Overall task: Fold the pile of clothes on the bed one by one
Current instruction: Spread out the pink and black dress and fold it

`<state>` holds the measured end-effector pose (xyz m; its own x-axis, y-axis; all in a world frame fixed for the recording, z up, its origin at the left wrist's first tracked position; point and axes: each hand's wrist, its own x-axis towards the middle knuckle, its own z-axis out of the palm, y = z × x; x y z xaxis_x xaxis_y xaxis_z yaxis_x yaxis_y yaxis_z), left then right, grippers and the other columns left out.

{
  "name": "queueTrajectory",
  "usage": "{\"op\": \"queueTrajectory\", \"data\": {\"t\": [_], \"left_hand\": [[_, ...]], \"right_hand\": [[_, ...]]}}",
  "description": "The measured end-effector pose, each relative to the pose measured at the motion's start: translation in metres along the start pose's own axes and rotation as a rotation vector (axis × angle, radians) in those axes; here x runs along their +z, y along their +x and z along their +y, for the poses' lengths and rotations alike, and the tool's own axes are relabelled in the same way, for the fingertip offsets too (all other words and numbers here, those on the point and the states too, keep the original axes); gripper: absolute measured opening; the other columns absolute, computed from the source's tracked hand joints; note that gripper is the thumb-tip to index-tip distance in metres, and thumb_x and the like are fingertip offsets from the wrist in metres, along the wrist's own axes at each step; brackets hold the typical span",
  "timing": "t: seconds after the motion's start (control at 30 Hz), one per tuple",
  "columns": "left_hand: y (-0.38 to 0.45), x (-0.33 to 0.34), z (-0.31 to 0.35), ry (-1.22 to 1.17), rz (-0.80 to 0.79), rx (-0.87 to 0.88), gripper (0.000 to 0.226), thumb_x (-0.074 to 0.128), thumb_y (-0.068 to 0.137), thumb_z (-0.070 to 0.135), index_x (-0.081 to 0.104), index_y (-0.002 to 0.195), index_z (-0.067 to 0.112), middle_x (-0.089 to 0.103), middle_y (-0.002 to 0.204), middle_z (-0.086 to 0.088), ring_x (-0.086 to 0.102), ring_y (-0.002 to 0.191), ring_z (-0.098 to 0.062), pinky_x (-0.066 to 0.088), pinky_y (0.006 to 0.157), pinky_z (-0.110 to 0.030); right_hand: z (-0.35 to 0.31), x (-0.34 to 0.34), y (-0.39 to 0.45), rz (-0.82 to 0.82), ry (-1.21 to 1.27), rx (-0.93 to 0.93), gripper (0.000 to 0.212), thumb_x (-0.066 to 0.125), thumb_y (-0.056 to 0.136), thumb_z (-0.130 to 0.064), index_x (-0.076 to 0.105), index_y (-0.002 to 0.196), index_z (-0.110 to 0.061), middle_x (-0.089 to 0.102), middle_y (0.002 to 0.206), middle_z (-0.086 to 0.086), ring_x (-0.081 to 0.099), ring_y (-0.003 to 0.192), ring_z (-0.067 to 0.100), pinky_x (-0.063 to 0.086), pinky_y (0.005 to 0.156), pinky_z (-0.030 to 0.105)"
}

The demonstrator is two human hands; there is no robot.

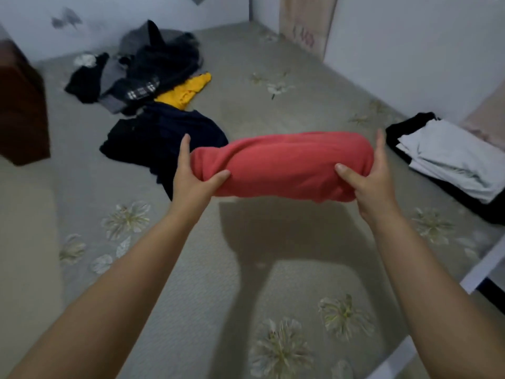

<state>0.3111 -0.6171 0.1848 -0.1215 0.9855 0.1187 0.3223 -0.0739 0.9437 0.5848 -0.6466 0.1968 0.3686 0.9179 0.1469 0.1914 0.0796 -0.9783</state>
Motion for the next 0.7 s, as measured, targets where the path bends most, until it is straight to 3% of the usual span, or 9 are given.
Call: {"op": "queueTrajectory", "data": {"t": [0.13, 0.23, 0.3, 0.43, 0.53, 0.63, 0.7], "left_hand": [[-0.044, -0.016, -0.044, -0.087, 0.017, -0.121, 0.081, 0.068, 0.08, 0.025, 0.019, 0.144, 0.028, 0.027, 0.147, 0.001, 0.032, 0.12, -0.003, 0.034, 0.098, -0.027], [-0.093, -0.02, -0.104, -0.06, 0.069, -0.278, 0.061, 0.06, 0.086, 0.016, 0.032, 0.14, 0.019, 0.038, 0.141, -0.003, 0.04, 0.125, -0.014, 0.035, 0.105, -0.034], [-0.137, -0.023, -0.148, 0.0, 0.04, -0.439, 0.058, 0.062, 0.085, 0.008, 0.038, 0.137, 0.013, 0.044, 0.138, -0.01, 0.045, 0.124, -0.023, 0.035, 0.106, -0.039], [-0.217, -0.031, -0.215, 0.182, -0.075, -0.723, 0.066, 0.067, 0.08, 0.004, 0.035, 0.138, 0.007, 0.053, 0.127, -0.018, 0.053, 0.109, -0.024, 0.038, 0.093, -0.029], [-0.23, -0.036, -0.235, 0.258, -0.042, -0.788, 0.076, 0.07, 0.078, 0.009, 0.028, 0.142, 0.01, 0.057, 0.112, -0.018, 0.053, 0.098, -0.022, 0.04, 0.096, -0.036], [-0.215, -0.039, -0.244, 0.276, -0.014, -0.794, 0.085, 0.071, 0.078, 0.021, 0.018, 0.145, 0.012, 0.043, 0.136, -0.02, 0.046, 0.121, -0.029, 0.033, 0.106, -0.039], [-0.192, -0.038, -0.249, 0.277, -0.037, -0.772, 0.089, 0.069, 0.079, 0.03, 0.013, 0.146, 0.012, 0.041, 0.139, -0.022, 0.044, 0.124, -0.031, 0.033, 0.107, -0.041]], "right_hand": [[0.036, 0.01, -0.045, -0.044, 0.012, 0.088, 0.093, 0.067, 0.075, 0.003, 0.009, 0.146, -0.012, 0.032, 0.137, -0.003, 0.037, 0.127, 0.01, 0.034, 0.099, 0.013], [0.096, 0.011, -0.1, -0.073, -0.012, 0.317, 0.094, 0.067, 0.073, 0.005, 0.011, 0.146, -0.012, 0.036, 0.137, 0.002, 0.041, 0.12, 0.011, 0.04, 0.083, 0.005], [0.142, 0.006, -0.148, -0.101, -0.069, 0.535, 0.093, 0.069, 0.072, 0.006, 0.014, 0.145, -0.012, 0.038, 0.138, 0.008, 0.044, 0.119, 0.017, 0.043, 0.085, 0.015], [0.207, -0.011, -0.229, -0.171, -0.18, 0.868, 0.082, 0.071, 0.073, 0.001, 0.026, 0.141, -0.011, 0.05, 0.129, 0.011, 0.049, 0.118, 0.029, 0.045, 0.093, 0.039], [0.216, -0.018, -0.233, -0.093, -0.188, 0.886, 0.088, 0.072, 0.076, -0.014, 0.018, 0.145, -0.016, 0.05, 0.123, 0.006, 0.053, 0.107, 0.022, 0.044, 0.091, 0.037], [0.216, -0.019, -0.215, 0.059, -0.344, 0.785, 0.088, 0.07, 0.077, -0.026, 0.016, 0.145, -0.013, 0.054, 0.098, -0.003, 0.051, 0.101, 0.018, 0.039, 0.087, 0.031], [0.214, -0.011, -0.196, 0.031, -0.447, 0.711, 0.087, 0.07, 0.078, -0.032, 0.018, 0.144, -0.01, 0.054, 0.108, 0.005, 0.05, 0.11, 0.024, 0.036, 0.091, 0.032]]}}
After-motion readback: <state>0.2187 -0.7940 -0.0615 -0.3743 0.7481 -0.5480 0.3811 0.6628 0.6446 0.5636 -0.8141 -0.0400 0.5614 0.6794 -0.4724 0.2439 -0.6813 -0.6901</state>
